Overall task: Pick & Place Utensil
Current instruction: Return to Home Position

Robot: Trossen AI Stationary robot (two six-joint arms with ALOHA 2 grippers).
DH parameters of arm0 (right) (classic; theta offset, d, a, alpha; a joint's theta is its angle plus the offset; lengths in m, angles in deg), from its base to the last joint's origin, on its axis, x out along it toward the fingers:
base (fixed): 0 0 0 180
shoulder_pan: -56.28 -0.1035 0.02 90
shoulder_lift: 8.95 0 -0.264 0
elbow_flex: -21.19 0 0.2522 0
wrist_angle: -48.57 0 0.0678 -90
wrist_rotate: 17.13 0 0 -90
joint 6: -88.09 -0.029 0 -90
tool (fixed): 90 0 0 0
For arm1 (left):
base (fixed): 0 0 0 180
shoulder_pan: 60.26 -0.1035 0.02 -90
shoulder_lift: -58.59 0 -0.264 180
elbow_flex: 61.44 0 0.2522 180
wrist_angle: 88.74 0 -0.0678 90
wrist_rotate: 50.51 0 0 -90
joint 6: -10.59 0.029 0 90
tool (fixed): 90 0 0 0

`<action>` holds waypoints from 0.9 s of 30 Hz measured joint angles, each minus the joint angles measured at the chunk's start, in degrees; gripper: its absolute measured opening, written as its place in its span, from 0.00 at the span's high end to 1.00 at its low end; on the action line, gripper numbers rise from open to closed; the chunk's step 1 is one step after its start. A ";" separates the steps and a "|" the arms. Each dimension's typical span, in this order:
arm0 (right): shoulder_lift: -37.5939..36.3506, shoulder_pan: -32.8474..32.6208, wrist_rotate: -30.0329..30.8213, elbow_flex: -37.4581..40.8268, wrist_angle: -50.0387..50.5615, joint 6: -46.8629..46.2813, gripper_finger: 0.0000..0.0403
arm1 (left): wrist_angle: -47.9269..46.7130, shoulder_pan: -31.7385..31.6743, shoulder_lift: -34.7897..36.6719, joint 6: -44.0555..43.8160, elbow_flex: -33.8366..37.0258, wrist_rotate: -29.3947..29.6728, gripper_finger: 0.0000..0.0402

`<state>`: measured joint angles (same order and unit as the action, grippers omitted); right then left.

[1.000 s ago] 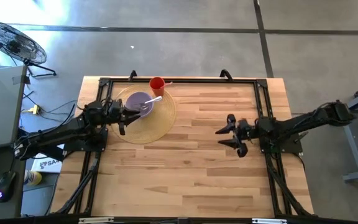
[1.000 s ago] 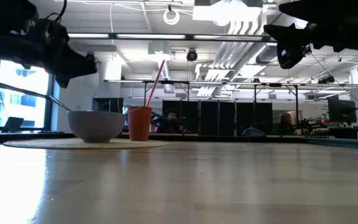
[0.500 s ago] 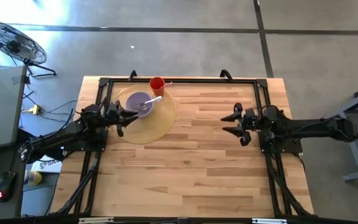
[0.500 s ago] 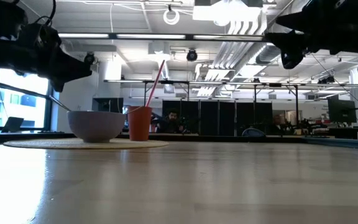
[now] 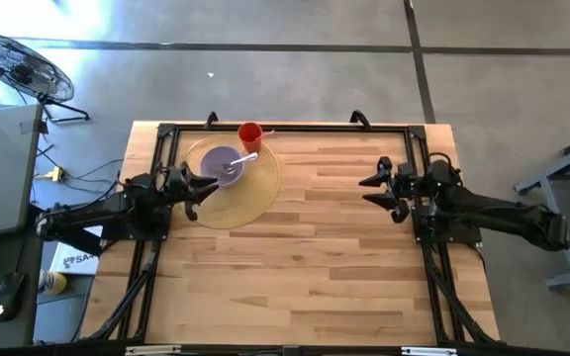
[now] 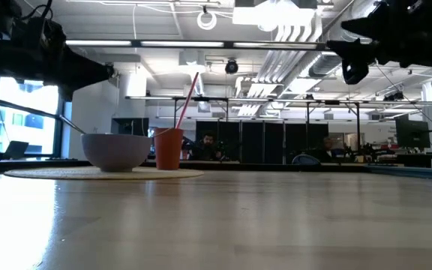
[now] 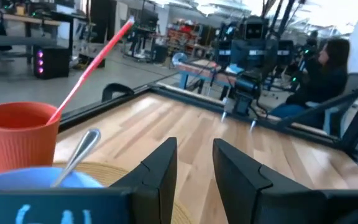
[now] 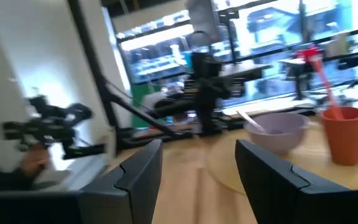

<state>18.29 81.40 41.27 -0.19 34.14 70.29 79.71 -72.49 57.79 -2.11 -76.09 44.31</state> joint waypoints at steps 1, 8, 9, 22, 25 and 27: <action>0.02 -0.18 1.59 0.00 0.40 1.12 0.51 | -0.53 1.31 -0.01 0.09 0.00 1.55 0.75; 0.01 -8.70 14.55 0.00 2.07 5.59 0.51 | -0.45 5.82 -0.15 3.54 0.04 3.63 0.75; -0.01 -10.85 16.19 0.00 1.83 6.40 0.51 | -0.49 5.97 -0.15 3.61 0.04 3.65 0.75; -9.11 -20.01 20.03 0.00 9.34 7.46 0.51 | -0.58 5.88 -0.15 3.47 0.11 3.63 0.75; -12.98 -18.77 20.18 0.00 12.17 6.52 0.51 | -0.58 5.88 -0.17 3.46 0.11 3.61 0.75; -14.63 -19.05 24.34 0.24 13.80 7.90 0.51 | -0.58 5.88 -0.17 3.46 0.11 3.61 0.75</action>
<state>3.66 62.35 65.60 0.05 47.94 78.18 79.13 -66.61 57.62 1.35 -75.98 47.92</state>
